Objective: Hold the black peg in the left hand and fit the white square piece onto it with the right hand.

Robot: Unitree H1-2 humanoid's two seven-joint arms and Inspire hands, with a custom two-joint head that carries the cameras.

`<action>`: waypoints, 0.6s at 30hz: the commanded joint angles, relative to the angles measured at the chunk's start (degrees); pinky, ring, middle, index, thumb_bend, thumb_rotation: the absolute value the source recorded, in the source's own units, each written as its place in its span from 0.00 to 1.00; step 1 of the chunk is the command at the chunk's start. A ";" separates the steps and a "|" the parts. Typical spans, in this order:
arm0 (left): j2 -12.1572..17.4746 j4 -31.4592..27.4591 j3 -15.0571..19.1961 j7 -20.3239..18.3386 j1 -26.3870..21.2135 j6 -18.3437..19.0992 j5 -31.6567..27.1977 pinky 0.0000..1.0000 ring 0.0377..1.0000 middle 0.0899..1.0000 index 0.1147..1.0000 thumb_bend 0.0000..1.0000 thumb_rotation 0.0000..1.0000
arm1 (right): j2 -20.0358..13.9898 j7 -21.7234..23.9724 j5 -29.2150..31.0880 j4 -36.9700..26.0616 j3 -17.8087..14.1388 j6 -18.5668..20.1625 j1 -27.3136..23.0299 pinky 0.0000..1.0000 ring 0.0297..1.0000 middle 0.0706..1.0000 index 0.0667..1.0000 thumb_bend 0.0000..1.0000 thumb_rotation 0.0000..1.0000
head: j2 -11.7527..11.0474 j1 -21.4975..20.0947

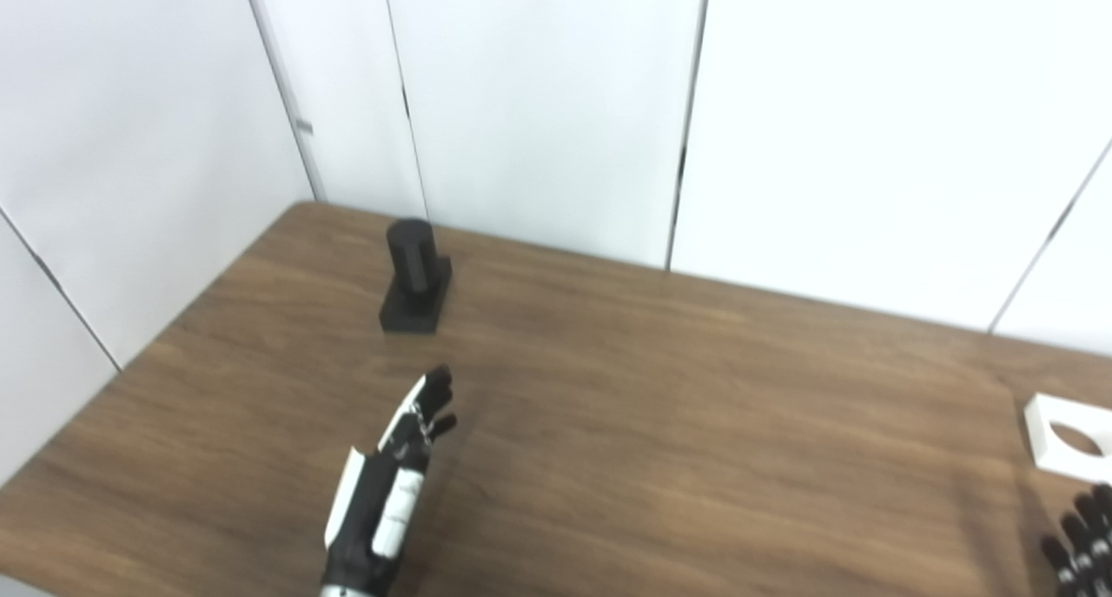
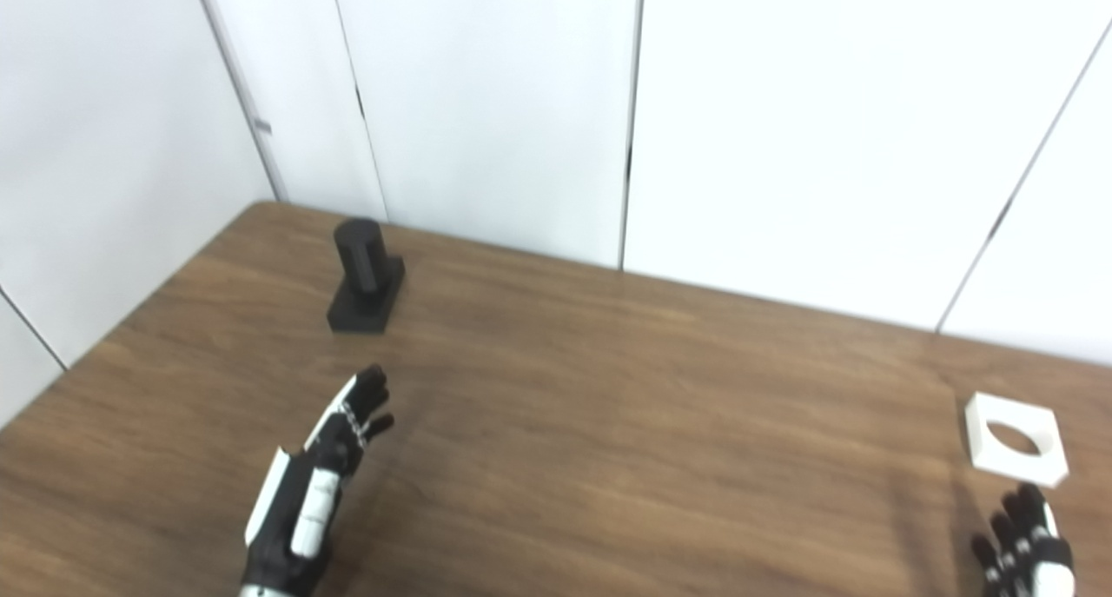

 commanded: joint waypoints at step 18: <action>-7.31 -3.02 1.02 13.48 0.04 10.10 17.02 0.87 0.93 0.93 0.90 0.60 0.73 | -0.77 -2.26 -3.82 -0.02 0.28 -1.41 2.73 0.86 0.92 0.91 0.89 0.68 1.00 | -1.45 1.04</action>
